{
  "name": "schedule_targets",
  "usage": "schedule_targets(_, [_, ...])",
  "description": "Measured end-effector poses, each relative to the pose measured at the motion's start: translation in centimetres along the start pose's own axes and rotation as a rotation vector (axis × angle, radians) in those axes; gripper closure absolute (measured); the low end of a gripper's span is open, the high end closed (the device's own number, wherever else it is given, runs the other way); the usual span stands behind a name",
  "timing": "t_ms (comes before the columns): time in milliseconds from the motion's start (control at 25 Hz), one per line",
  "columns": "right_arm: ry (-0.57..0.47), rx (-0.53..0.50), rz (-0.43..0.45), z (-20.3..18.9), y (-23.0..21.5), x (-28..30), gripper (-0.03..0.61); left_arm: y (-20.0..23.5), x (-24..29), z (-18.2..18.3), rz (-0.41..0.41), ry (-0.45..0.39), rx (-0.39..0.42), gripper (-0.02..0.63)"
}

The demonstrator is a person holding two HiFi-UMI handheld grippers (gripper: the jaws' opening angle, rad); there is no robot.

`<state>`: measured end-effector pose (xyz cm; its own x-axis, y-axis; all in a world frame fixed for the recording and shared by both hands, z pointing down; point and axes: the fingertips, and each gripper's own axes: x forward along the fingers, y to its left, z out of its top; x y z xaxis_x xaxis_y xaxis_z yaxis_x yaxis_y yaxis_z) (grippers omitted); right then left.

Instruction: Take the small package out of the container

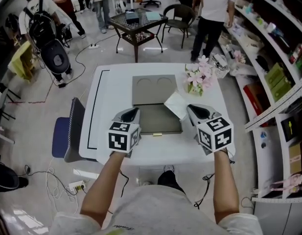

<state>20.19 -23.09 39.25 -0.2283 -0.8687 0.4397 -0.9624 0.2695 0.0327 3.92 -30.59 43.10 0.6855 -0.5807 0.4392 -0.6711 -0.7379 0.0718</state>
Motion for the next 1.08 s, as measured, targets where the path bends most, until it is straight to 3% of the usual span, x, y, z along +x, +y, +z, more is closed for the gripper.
schedule_targets(360, [-0.096,0.093,-0.098,0.2,0.5,-3.2,0.574,-1.3,-1.4,-0.1,-0.043,-0.014,0.026,0.612])
schedule_targets(1080, [-0.119,0.126,-0.125,-0.6,0.3,-4.8,0.574,-2.5,-1.6,-0.5,-0.063,-0.012,0.043,0.612])
